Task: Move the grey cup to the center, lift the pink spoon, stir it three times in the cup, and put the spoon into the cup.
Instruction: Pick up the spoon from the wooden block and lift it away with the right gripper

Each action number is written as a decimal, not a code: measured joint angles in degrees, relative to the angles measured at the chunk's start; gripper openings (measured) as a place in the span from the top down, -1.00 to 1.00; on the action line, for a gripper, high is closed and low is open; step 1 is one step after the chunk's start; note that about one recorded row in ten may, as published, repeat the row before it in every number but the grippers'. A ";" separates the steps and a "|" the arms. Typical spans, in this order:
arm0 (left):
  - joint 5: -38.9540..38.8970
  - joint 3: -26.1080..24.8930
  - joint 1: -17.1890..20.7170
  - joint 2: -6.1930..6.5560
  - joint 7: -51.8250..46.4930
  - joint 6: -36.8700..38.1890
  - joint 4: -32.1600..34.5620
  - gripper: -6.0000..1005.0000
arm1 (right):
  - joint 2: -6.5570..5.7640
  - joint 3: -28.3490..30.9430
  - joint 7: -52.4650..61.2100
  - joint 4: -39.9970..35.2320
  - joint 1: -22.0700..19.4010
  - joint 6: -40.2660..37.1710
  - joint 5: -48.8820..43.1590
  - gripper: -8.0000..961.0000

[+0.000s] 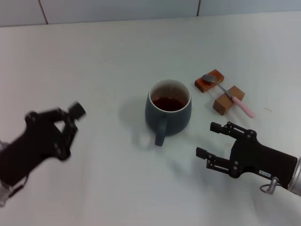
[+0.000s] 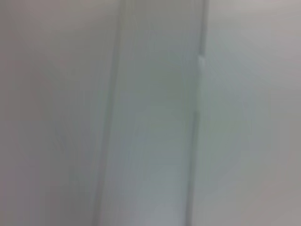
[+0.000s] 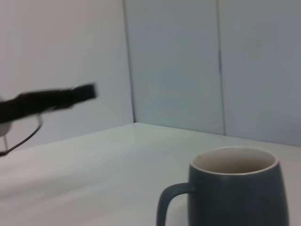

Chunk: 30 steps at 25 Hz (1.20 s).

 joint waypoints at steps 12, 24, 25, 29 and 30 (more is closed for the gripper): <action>-0.03 10.95 0.52 -1.38 0.33 2.37 5.10 0.62 | 0.09 1.71 -0.15 -0.13 -2.91 -0.41 0.54 -0.61; -0.02 13.59 0.57 -2.82 1.91 -1.26 7.91 0.05 | 0.11 1.77 -0.18 -0.04 -4.19 -0.39 1.24 -0.62; -0.03 13.79 0.58 -2.83 2.15 -1.48 7.92 -0.03 | 0.10 1.77 -0.18 0.04 -4.25 -0.35 1.24 -0.62; -0.03 14.32 0.59 -2.95 3.08 -2.82 7.93 -0.35 | 0.12 1.78 -0.18 0.25 -4.34 -0.17 1.24 -0.62; -0.02 14.39 0.59 -2.98 3.41 -3.21 7.91 -0.39 | 0.13 1.78 -0.18 0.31 -4.36 -0.15 1.25 -0.62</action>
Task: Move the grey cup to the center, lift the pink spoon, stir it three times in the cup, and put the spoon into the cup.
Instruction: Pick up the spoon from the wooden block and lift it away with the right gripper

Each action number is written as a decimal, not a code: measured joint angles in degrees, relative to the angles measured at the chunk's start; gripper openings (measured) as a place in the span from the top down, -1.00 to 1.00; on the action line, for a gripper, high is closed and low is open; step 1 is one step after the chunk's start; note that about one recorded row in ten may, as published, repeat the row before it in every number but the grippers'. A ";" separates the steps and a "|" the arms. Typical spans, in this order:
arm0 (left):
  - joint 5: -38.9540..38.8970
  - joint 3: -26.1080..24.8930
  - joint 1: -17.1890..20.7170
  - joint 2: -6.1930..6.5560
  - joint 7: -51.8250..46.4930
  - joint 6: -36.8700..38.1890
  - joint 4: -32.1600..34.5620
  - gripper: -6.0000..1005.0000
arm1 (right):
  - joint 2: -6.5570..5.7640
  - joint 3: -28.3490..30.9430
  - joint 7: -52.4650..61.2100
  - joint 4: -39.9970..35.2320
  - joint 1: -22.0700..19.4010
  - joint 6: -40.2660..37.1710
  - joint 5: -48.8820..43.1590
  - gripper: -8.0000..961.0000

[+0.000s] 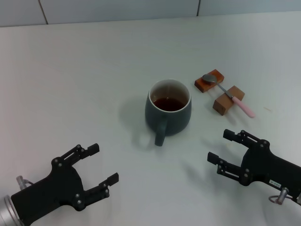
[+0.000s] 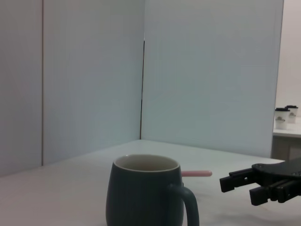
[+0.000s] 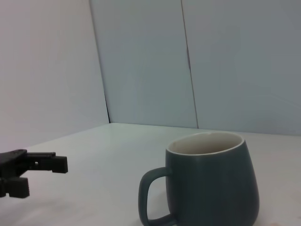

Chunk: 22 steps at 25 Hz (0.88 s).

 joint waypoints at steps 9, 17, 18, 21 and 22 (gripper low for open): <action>0.00 0.10 0.00 -0.09 0.17 -0.79 -0.39 -0.62 | 0.03 0.00 0.00 1.13 -0.54 -0.06 0.00 -0.62; -0.25 -0.14 0.00 -0.11 0.12 -0.79 -0.56 -0.62 | -0.16 1.68 5.92 1.61 -1.90 -7.24 0.23 -0.61; -0.33 -0.21 0.00 -0.11 0.11 -0.78 -0.56 -0.62 | -0.21 2.30 7.47 1.42 -2.13 -9.17 0.23 -0.61; -0.35 -0.30 -0.18 -0.11 0.10 -0.80 -0.56 -0.62 | -0.36 6.01 14.63 0.50 -3.33 -15.65 0.23 -0.61; -0.35 -0.31 -0.27 -0.11 0.06 -0.81 -0.57 -0.62 | -0.41 7.54 17.80 0.17 -3.77 -17.72 0.23 -0.61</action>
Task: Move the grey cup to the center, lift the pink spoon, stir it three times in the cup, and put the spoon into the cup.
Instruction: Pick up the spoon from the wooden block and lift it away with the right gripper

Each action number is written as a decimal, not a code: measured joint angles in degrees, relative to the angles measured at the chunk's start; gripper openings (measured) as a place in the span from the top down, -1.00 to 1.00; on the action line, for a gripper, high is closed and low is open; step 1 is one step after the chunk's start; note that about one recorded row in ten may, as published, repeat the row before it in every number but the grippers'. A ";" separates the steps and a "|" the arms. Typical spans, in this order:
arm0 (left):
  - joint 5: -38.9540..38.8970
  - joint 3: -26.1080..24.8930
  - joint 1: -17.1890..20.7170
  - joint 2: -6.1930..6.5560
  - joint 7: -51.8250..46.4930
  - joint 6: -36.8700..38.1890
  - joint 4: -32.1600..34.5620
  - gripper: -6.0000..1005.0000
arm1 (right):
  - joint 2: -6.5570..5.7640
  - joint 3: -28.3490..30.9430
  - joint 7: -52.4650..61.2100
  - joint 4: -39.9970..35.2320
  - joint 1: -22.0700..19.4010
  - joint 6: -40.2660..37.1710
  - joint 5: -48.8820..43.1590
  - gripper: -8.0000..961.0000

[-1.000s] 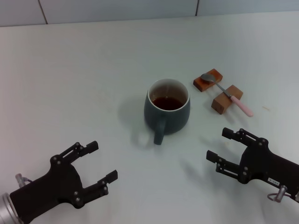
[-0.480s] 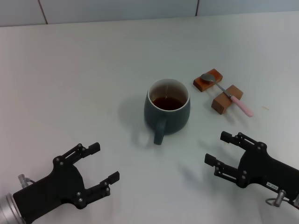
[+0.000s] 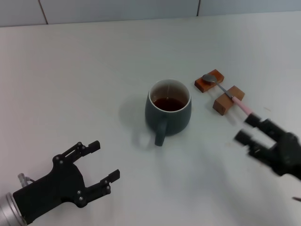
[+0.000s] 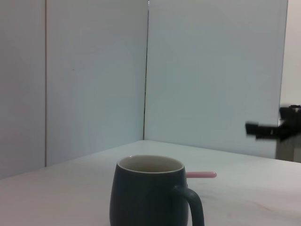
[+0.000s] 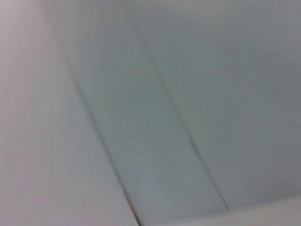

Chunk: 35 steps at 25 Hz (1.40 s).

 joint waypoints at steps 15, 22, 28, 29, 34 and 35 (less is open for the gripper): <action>-0.07 -0.10 -1.14 -0.01 -0.09 -0.03 -0.08 -0.62 | -1.18 17.55 60.91 -2.62 -1.31 2.73 -0.03 -0.59; -0.09 -0.11 -1.70 0.04 -0.06 -0.04 -0.08 -0.62 | -0.45 17.09 64.89 -2.19 -1.38 11.72 -1.86 -0.57; -0.17 -0.30 -1.76 0.07 -0.04 -0.04 0.03 -0.62 | -0.06 16.96 65.12 -1.91 0.60 15.55 -4.71 -0.54; -0.17 -0.30 -1.76 0.07 -0.04 -0.04 0.03 -0.62 | 0.00 16.87 65.12 -1.78 0.86 16.33 -5.01 -0.54; -0.26 -1.05 -1.60 0.17 -0.01 -0.08 0.02 -0.62 | 0.09 16.30 64.92 -0.56 2.27 20.24 -6.30 -0.52; -0.26 -1.14 -1.52 0.18 -0.01 -0.08 0.02 -0.62 | 0.10 16.29 64.85 -0.38 2.48 20.68 -6.43 -0.52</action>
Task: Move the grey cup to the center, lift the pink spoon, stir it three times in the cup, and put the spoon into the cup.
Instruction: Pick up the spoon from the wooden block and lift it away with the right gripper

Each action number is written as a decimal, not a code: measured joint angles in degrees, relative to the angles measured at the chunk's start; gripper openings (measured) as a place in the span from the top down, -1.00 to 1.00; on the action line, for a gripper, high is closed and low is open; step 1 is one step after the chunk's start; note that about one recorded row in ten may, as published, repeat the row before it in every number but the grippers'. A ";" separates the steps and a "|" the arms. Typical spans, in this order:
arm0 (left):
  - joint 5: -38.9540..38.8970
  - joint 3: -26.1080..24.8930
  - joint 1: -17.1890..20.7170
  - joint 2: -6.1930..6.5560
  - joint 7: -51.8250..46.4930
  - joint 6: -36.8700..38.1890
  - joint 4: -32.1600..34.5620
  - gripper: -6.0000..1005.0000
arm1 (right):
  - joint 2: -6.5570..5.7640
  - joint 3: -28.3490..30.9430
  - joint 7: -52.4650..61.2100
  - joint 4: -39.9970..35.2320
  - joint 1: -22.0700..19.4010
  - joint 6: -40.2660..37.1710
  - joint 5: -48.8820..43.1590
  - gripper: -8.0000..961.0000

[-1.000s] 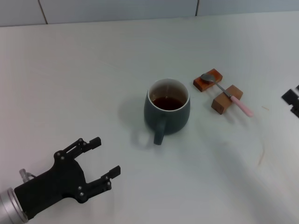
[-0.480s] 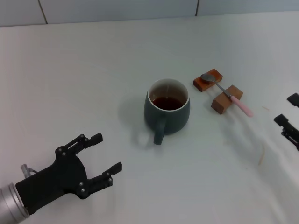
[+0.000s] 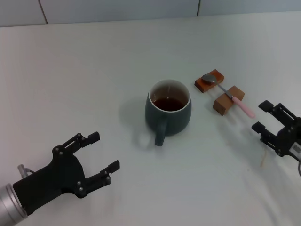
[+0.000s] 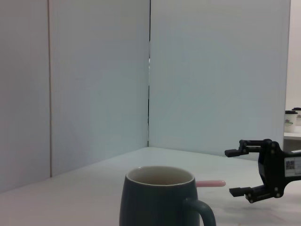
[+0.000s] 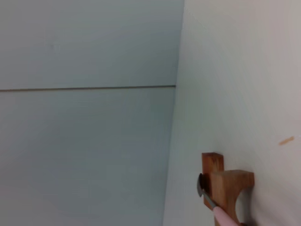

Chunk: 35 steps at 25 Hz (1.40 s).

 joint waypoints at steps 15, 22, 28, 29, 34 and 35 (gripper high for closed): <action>0.01 -0.54 0.44 -0.02 0.03 0.16 -0.01 -0.62 | 0.01 -1.28 -0.12 0.70 3.86 5.54 -0.27 -0.46; 0.01 -1.16 0.54 -0.10 0.01 0.32 -0.01 -0.62 | 0.01 -1.28 -0.13 1.14 4.71 6.28 -0.27 -0.44; 0.01 -1.24 0.60 -0.06 -0.17 0.36 -0.01 -0.62 | 0.01 -1.25 -0.30 1.15 5.02 6.81 -0.26 -0.42; 0.01 -1.25 0.62 -0.07 -0.17 0.36 -0.01 -0.62 | 0.01 -1.25 -0.35 1.15 5.12 6.84 -0.25 -0.41; 0.01 -1.26 0.65 -0.11 -0.19 0.36 -0.01 -0.62 | 0.01 -1.24 -0.74 1.15 5.78 6.99 -0.25 -0.39; 0.01 -1.26 0.65 -0.11 -0.25 0.36 -0.01 -0.62 | 0.01 -1.24 -0.80 1.15 5.90 7.09 -0.25 -0.39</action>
